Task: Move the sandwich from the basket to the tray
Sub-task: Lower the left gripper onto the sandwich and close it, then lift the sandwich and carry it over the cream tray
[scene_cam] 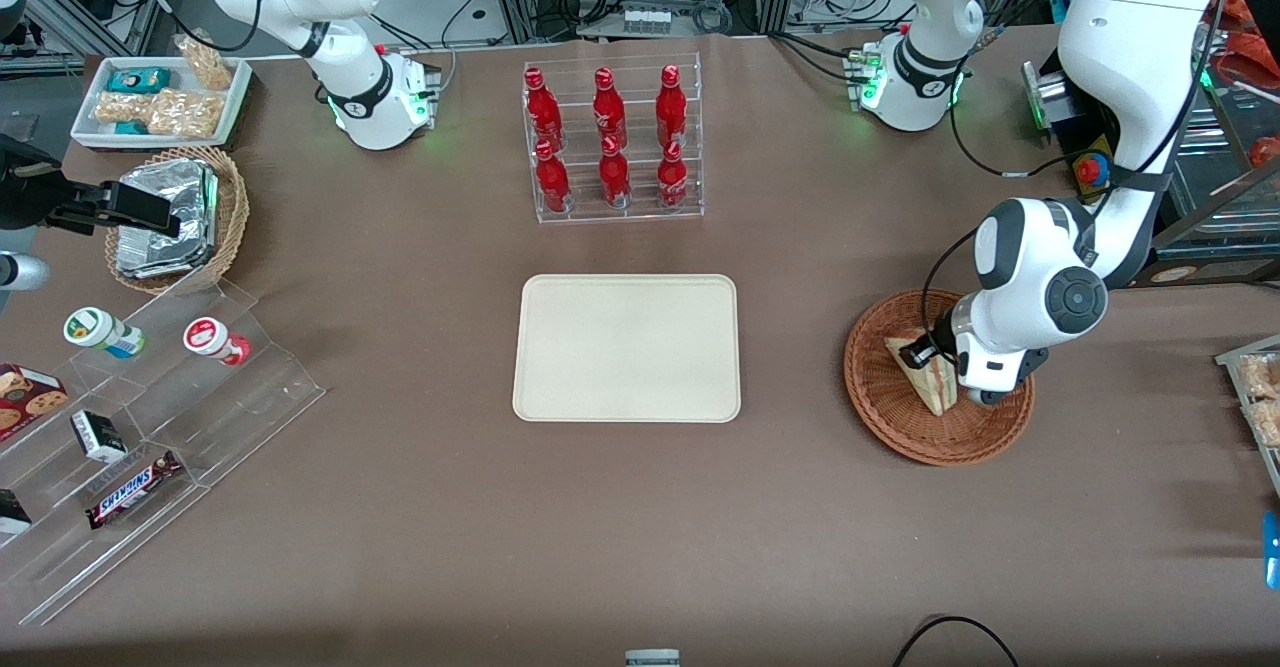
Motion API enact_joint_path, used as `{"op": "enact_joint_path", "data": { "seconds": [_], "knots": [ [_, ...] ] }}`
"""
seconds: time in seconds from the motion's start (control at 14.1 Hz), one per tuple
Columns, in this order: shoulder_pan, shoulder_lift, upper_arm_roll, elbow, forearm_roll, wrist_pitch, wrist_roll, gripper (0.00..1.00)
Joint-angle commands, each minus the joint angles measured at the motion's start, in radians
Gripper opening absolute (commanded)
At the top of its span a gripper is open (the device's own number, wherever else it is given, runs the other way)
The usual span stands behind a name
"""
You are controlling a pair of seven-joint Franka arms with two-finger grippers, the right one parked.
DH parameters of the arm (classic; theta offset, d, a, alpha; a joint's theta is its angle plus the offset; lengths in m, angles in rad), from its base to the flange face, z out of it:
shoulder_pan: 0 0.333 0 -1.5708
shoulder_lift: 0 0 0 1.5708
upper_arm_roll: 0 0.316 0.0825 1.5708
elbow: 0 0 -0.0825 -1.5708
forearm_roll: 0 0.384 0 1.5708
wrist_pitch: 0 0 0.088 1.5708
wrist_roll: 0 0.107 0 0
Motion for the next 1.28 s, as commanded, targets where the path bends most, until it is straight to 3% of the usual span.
{"op": "enact_joint_path", "data": {
  "seconds": [0.0,0.28,0.57,0.85,1.21],
  "knots": [
    [-0.008,-0.016,-0.003,0.031,-0.007,-0.002,-0.025,0.11],
    [-0.058,-0.075,-0.016,0.092,-0.006,-0.03,-0.019,0.12],
    [-0.235,-0.066,-0.022,0.127,0.007,-0.021,-0.083,0.13],
    [-0.457,0.066,-0.019,0.282,0.01,-0.018,-0.097,0.13],
    [-0.612,0.219,-0.019,0.458,0.056,-0.024,-0.106,0.16]
  ]
}}
